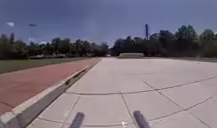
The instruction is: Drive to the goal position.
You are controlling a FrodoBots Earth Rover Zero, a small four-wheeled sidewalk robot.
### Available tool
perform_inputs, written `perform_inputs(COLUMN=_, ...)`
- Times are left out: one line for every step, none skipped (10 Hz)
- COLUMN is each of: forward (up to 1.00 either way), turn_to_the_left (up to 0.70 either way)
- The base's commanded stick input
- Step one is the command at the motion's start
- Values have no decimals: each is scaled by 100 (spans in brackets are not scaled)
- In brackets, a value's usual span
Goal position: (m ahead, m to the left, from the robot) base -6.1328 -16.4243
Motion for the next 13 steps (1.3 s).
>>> perform_inputs(forward=100, turn_to_the_left=0)
perform_inputs(forward=100, turn_to_the_left=0)
perform_inputs(forward=100, turn_to_the_left=0)
perform_inputs(forward=100, turn_to_the_left=0)
perform_inputs(forward=100, turn_to_the_left=0)
perform_inputs(forward=100, turn_to_the_left=0)
perform_inputs(forward=100, turn_to_the_left=0)
perform_inputs(forward=100, turn_to_the_left=0)
perform_inputs(forward=100, turn_to_the_left=0)
perform_inputs(forward=100, turn_to_the_left=0)
perform_inputs(forward=100, turn_to_the_left=0)
perform_inputs(forward=100, turn_to_the_left=0)
perform_inputs(forward=100, turn_to_the_left=0)
